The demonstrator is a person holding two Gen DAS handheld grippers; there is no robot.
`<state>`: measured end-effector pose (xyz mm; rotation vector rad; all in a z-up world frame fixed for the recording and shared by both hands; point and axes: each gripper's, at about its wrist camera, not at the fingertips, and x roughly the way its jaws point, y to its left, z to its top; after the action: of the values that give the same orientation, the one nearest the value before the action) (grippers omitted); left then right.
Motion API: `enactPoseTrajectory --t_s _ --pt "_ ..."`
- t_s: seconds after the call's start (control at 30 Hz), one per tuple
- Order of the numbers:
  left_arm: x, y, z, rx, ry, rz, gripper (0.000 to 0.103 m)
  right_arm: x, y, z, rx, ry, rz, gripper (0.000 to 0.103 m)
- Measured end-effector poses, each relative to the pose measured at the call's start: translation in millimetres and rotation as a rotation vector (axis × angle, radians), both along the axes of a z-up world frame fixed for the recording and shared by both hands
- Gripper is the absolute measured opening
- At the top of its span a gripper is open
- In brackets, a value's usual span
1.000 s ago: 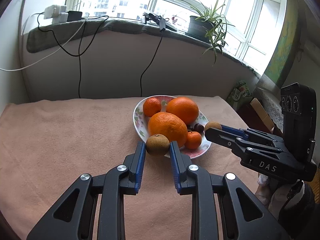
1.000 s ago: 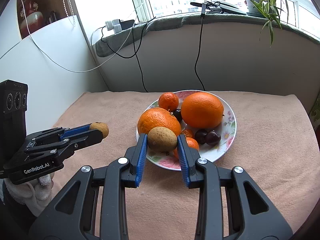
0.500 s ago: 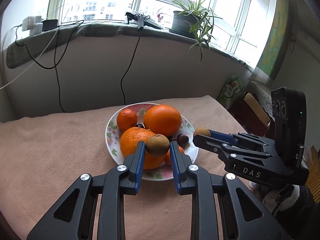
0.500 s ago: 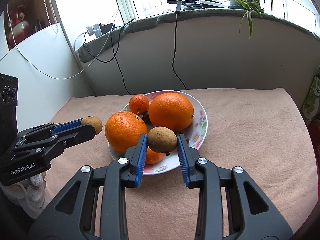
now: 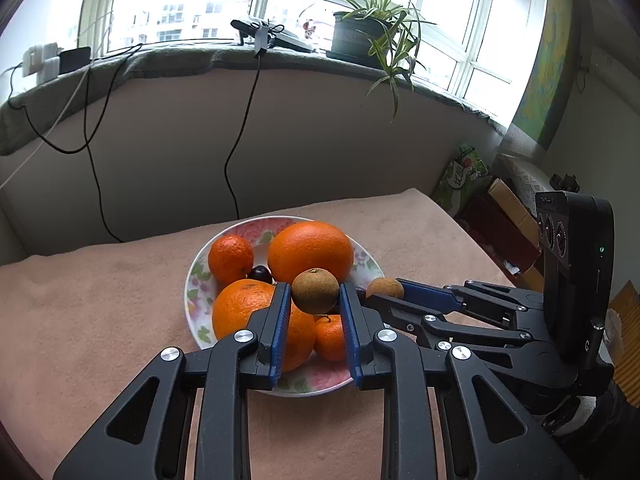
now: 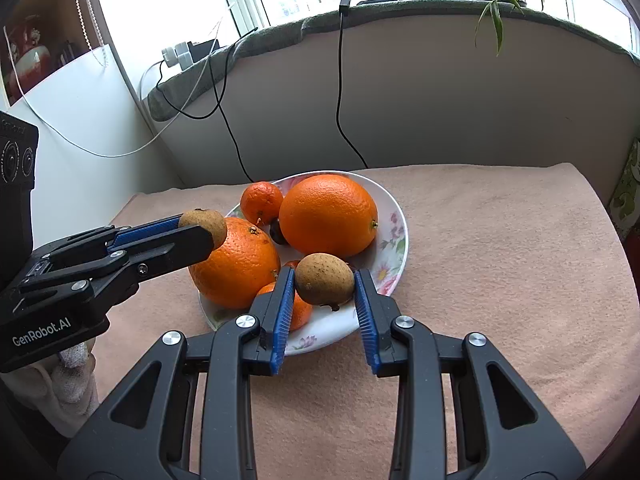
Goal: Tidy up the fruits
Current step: 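Carry both brown kiwis over the plate with both grippers, then open the left gripper over the plate while the right gripper releases its kiwi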
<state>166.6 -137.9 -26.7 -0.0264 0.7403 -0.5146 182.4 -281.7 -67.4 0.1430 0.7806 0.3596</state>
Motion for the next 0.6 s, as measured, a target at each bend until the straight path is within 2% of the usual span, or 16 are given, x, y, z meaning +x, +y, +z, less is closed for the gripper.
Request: enactPoseTrajectory --t_s 0.53,0.6 --pt "5 -5 2 0.024 -0.024 0.009 0.024 5 9 -4 -0.026 0.014 0.022 0.033" --pt "5 -4 3 0.021 -0.029 0.016 0.030 5 10 -4 -0.025 0.011 0.028 0.042"
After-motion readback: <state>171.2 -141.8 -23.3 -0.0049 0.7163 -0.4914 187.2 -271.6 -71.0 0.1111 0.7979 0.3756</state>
